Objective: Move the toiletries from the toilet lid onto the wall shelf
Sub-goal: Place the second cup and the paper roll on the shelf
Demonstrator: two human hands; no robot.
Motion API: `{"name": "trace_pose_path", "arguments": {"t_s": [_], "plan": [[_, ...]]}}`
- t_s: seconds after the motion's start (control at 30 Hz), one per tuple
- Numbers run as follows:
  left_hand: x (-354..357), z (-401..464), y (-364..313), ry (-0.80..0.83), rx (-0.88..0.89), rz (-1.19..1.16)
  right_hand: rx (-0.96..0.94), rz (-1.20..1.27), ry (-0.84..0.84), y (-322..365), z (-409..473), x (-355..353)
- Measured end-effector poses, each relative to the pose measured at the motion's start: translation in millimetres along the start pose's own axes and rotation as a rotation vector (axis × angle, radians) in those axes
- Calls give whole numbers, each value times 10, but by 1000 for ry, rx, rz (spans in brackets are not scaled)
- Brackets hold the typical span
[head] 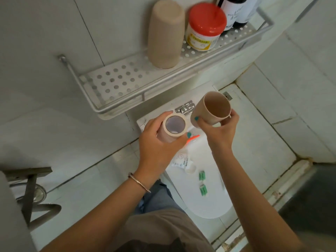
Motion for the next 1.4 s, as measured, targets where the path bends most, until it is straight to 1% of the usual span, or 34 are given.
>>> {"name": "trace_pose_path", "arguments": {"t_s": [0.17, 0.3, 0.4, 0.53, 0.6, 0.67, 0.83, 0.93, 1.17, 1.4], "plan": [[-367, -251, -487, -42, 94, -105, -143, 23, 5, 651, -174, -85], [-752, -285, -990, -170, 249, -135, -314, 103, 34, 1313, -109, -1], [-1014, -107, -1321, -259, 327, -122, -410, 141, 104, 1696, 29, 174], [-1307, 272, -1495, -331, 321, -3, -500, 122, 190, 1981, 208, 544], [-1371, 419, -1475, -365, 327, 95, -507, 109, 215, 2010, 264, 728], [-1407, 496, -1429, -367, 328, 130, -507, 97, 231, 1996, 292, 879], [-1494, 543, -1306, -382, 309, 93, -472, 24, 248, 1828, 309, 1135], [-1551, 544, -1297, -398, 293, 87, -457, -64, 256, 1717, 294, 1218], [-1622, 500, -1294, -391, 269, 77, -497, -281, 142, 1704, 243, 1262], [-1603, 470, -1199, -354, 239, 92, -425, -248, 108, 1659, 190, 1308]]}}
Point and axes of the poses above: each hand's wrist, its own z-axis towards the middle knuckle, its own x-axis out of the palm, y = z × x, the point moved 4 cm from there along z, towards the middle knuckle, and after that the axes turned 14 degrees about -x, right-handed, at the moved point
